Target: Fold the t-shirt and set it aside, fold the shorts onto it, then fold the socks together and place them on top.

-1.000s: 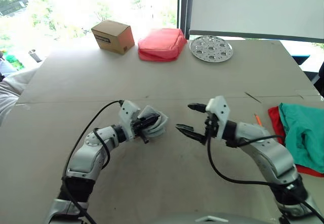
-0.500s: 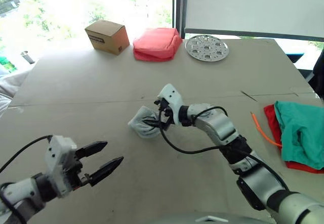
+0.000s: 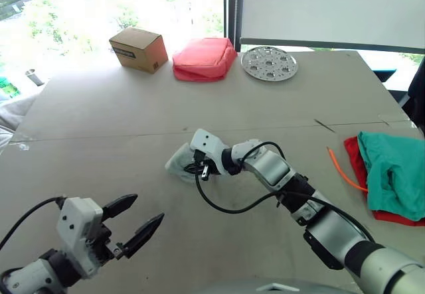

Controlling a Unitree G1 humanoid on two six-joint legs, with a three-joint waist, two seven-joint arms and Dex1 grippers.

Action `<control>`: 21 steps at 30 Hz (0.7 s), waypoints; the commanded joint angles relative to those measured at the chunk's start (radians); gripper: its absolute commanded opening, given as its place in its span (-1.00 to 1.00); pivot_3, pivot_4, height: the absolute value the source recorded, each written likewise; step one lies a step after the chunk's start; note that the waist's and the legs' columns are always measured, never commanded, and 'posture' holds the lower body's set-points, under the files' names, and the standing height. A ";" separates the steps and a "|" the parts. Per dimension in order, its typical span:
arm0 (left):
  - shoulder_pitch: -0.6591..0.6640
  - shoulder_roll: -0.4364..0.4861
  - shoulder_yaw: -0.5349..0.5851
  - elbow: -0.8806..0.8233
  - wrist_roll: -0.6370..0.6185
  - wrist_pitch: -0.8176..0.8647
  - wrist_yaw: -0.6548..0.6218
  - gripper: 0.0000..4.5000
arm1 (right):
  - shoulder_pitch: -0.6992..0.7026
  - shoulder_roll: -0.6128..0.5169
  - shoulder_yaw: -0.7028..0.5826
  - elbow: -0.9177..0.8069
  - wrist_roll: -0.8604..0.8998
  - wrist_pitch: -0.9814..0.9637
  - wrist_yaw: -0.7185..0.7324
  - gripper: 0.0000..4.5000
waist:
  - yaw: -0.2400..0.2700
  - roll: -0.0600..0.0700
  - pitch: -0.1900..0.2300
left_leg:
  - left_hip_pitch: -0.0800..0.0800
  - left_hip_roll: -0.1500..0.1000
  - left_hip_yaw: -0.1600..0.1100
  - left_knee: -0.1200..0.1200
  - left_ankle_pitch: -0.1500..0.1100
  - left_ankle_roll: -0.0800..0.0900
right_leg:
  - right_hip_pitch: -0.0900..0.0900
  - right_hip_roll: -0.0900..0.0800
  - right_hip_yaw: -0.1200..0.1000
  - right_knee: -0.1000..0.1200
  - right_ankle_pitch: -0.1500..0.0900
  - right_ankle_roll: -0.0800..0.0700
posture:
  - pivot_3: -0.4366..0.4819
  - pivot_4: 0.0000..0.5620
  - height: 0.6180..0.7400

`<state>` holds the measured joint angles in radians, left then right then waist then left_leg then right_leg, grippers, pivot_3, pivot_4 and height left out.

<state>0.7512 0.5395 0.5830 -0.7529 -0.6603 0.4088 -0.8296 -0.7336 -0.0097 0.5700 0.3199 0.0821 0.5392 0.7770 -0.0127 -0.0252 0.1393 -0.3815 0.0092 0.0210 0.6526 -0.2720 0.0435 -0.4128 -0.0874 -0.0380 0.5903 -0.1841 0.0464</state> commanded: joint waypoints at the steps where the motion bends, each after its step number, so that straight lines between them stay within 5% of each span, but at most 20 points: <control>1: -0.050 0.033 -0.046 -0.013 0.000 -0.007 -0.005 1.00 | 0.080 -0.060 -0.086 -0.109 0.040 0.036 0.009 -0.99 | 0.004 0.000 0.000 | 0.000 0.000 0.000 0.000 0.000 0.000 | 0.000 0.000 0.000 0.000 0.000 0.000 | -0.05 -0.47 0.98; 6: -0.236 0.088 -0.215 -0.040 -0.055 0.065 0.013 1.00 | 0.264 -0.206 -0.335 -0.555 0.208 0.197 -0.022 -0.99 | 0.021 0.000 0.001 | -0.003 -0.001 -0.002 0.000 0.000 0.001 | 0.000 0.000 -0.001 -0.001 0.000 0.000 | -0.05 -0.47 0.98; 12: -0.633 0.026 -0.531 0.047 -0.057 0.147 0.041 1.00 | 0.480 -0.213 -0.913 -1.034 0.343 0.599 -0.329 -0.99 | 0.025 -0.001 0.000 | -0.002 -0.001 -0.002 0.001 0.001 0.000 | 0.001 0.002 -0.002 0.000 0.000 0.000 | -0.05 -0.47 0.98; 16: -0.828 -0.024 -0.663 0.152 -0.044 0.162 -0.001 1.00 | 0.480 -0.217 -1.284 -1.152 0.321 0.785 -0.473 -0.99 | 0.028 -0.001 0.000 | -0.001 -0.002 0.000 0.001 0.001 0.000 | 0.002 0.002 0.000 0.000 0.000 0.000 | -0.05 -0.47 0.98; 21: -0.960 -0.053 -0.737 0.281 -0.016 0.124 -0.082 1.00 | 0.414 -0.288 -1.523 -1.101 0.264 0.889 -0.567 -0.99 | 0.022 0.002 0.000 | -0.001 -0.003 0.000 0.000 0.001 0.000 | 0.002 0.004 0.001 -0.001 0.000 0.000 | -0.05 -0.47 0.98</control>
<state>-0.1863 0.4877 -0.1409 -0.4977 -0.6933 0.5710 -0.8677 -0.2931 -0.2643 -0.8850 -0.7834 0.3720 1.4154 0.2502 0.0097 -0.0237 0.1391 -0.3824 0.0062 0.0218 0.6529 -0.2708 0.0440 -0.4109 -0.0834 -0.0363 0.5899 -0.1841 0.0468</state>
